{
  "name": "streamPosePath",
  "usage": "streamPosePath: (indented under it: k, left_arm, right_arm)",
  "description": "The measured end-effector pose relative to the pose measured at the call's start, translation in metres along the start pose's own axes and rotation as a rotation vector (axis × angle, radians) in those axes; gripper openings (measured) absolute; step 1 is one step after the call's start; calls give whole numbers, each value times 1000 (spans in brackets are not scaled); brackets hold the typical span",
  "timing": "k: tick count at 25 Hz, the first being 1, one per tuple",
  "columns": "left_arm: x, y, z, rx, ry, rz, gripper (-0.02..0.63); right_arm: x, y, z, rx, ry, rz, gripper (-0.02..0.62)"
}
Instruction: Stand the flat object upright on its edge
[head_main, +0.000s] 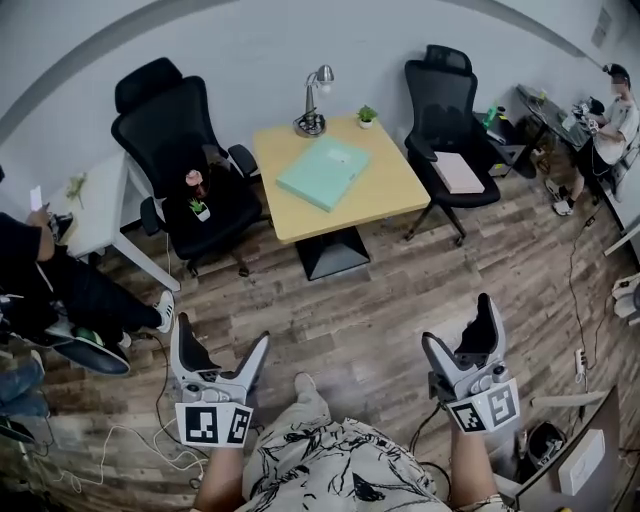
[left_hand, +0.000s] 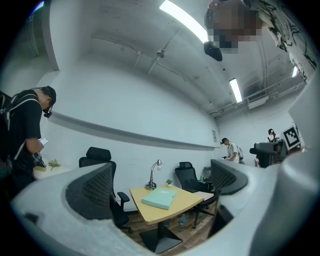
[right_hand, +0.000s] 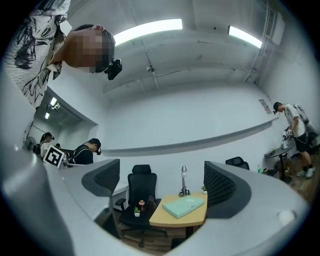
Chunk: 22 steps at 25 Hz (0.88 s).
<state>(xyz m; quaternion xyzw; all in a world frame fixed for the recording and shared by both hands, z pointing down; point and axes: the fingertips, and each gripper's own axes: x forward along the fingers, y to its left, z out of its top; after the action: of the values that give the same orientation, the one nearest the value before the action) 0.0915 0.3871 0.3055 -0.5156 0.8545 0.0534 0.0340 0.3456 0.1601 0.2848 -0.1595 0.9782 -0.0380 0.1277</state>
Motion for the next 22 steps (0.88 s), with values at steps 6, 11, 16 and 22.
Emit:
streamPosePath:
  k: [6,11,16,22]
  left_arm:
    - [36,34,3,-8,-10,-13,601]
    - [60,61,0,3,-7,-44,600]
    - [78,77,0,15,-9,-85,600]
    - [92,95,-13,0,17,-89,600]
  right_arm:
    - [48,2,-6,-10,4,-2,520]
    - [82,10,-13,-32,1,-14,520]
    - [102,19,-19,-41,3,-29,519]
    - [115,18,-31,-38,38,-44,520]
